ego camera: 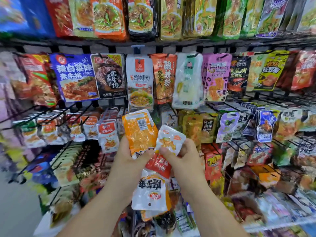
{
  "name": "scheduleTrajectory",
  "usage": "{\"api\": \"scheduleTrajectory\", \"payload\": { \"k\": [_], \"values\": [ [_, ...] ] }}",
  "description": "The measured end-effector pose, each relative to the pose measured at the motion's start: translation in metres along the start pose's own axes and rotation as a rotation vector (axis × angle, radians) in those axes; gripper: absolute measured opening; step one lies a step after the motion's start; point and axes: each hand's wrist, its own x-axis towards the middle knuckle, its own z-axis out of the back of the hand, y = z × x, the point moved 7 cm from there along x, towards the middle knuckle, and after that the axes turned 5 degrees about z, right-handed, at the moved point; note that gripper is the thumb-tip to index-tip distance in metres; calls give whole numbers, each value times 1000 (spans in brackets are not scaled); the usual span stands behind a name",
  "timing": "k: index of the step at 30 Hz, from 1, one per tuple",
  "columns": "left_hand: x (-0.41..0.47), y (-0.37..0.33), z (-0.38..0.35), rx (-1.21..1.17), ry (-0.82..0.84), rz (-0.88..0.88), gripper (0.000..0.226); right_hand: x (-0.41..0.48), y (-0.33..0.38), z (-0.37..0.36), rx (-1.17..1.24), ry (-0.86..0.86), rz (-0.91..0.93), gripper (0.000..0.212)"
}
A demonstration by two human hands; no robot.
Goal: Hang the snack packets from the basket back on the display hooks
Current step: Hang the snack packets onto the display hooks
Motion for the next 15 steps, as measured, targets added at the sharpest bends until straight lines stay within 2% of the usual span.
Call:
{"api": "scheduleTrajectory", "payload": {
  "k": [4, 7, 9, 10, 11, 13, 15],
  "values": [
    [-11, 8, 31, -12, -29, 72, 71, -16, -11, -25, 72, -79, -2, 38],
    [-15, 9, 65, -36, -57, 58, 55, -25, -15, -54, 1, -65, 28, 52],
    [-17, 12, 96, 1, -69, 72, 56, -28, -12, -78, -178, -60, 105, 81],
    [-18, 12, 113, 11, -78, 79, 56, -30, -7, -93, -331, -46, 205, 93],
    [-17, 11, 131, 9, -81, 82, 56, -33, -1, -111, -498, -14, 355, 93],
    [-16, 8, 172, 5, -107, 82, 54, -43, 4, -158, -765, 111, 682, 71],
    [-15, 5, 211, 13, -116, 73, 52, -54, -3, -203, -855, 273, 854, 56]
  ]
}}
